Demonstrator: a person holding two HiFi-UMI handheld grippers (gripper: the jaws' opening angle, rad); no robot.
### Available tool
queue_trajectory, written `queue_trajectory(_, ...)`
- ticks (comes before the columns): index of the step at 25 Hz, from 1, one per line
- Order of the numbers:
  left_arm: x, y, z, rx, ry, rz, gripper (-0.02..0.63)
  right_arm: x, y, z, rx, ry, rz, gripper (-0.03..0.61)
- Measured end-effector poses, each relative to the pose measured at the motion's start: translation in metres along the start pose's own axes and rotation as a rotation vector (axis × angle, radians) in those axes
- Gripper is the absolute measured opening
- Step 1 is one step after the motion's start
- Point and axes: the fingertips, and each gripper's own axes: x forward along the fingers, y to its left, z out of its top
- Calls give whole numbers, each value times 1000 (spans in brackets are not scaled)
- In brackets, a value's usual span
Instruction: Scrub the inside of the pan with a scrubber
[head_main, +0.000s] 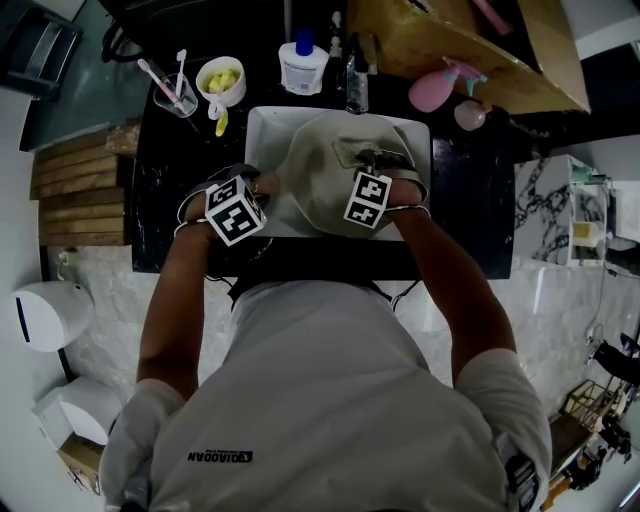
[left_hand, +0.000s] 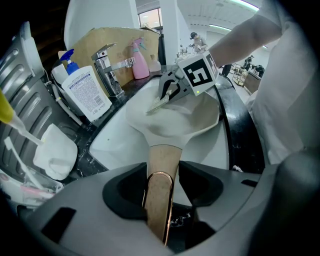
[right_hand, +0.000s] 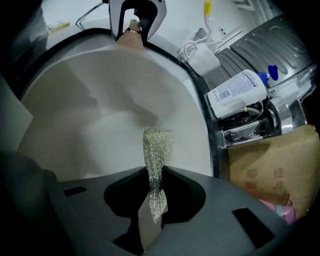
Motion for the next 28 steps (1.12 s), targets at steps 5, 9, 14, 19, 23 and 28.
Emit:
queue_trajectory(5, 0, 1, 1, -1, 1, -2, 210, 14, -12, 3, -54, 74, -71, 87)
queue_trajectory(9, 0, 0, 1, -3, 0, -6, 210, 27, -8, 7, -77, 112, -49, 87)
queue_trajectory(14, 0, 1, 0, 0, -3, -3, 210, 42, -3, 4, -53, 129, 11, 87)
queue_trajectory(19, 0, 1, 0, 1, -1, -2, 210, 50, 4, -6, -61, 147, 47, 89)
queue_trajectory(23, 0, 1, 0, 2, -1, -4, 210, 52, 9, -11, -59, 155, 73, 89)
queue_trajectory(28, 0, 1, 0, 0, 0, -7, 210, 53, 13, -14, -51, 158, 95, 89)
